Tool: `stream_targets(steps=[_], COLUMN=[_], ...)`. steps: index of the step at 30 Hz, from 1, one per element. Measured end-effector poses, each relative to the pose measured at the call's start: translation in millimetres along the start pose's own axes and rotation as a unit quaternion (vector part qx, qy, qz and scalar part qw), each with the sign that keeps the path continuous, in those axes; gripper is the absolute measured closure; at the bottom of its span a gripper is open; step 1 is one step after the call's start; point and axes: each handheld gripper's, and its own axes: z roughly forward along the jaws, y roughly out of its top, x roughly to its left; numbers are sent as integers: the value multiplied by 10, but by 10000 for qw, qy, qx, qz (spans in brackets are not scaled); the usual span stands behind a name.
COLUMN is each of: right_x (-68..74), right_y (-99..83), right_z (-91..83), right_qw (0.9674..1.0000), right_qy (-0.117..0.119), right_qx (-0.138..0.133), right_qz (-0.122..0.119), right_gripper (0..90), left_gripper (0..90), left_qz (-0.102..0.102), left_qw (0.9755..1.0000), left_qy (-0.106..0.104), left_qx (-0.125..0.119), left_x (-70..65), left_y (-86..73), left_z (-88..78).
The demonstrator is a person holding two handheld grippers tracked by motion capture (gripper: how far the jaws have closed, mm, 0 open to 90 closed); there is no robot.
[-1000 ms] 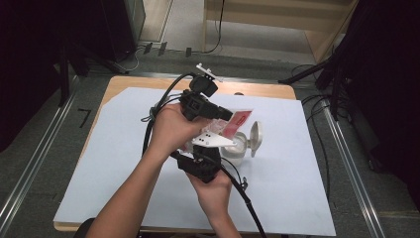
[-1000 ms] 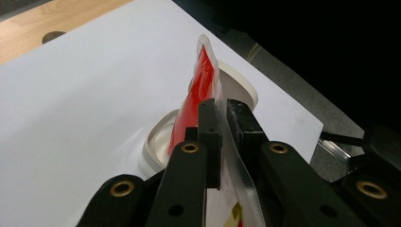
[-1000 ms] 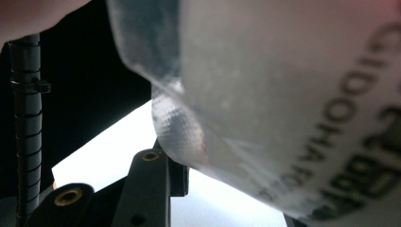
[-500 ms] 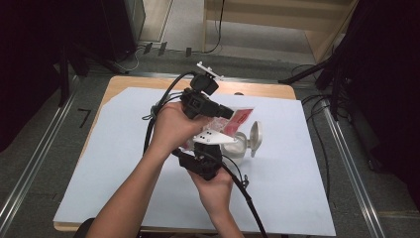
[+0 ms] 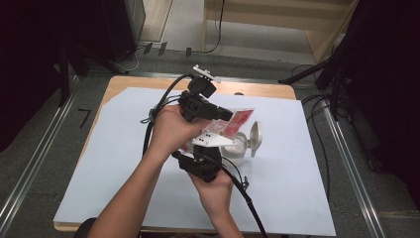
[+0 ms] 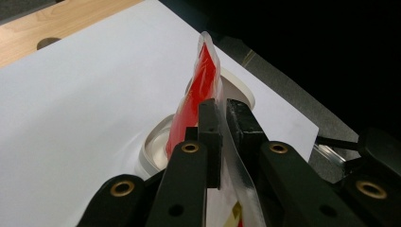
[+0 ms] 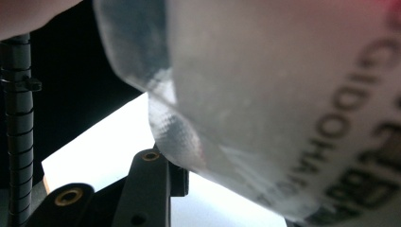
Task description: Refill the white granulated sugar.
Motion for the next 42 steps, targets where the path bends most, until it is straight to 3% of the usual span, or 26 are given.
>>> stream_targets(steps=[12,26,33,39,42], right_x=[54,69,68,62,43], right_y=[-58,-166,-225,-279,-312], right_z=[18,115,147,173,187], right_qw=[9998,9997,9995,9993,9993], right_qy=[200,223,232,297,299], right_qx=[-7,89,167,193,229], right_qz=[-34,-99,-142,-69,-38], right_gripper=[617,594,581,564,563], left_gripper=[853,847,840,824,834], left_qz=[8,-95,-19,-8,-37], left_qw=[10000,9995,9990,9987,9986], left_qy=[-40,-97,-145,-299,-254], left_qx=[84,293,421,407,463], left_x=[9,93,140,191,204], left_y=[-71,-171,-214,-254,-268], left_z=[-70,-170,-204,-224,-230])
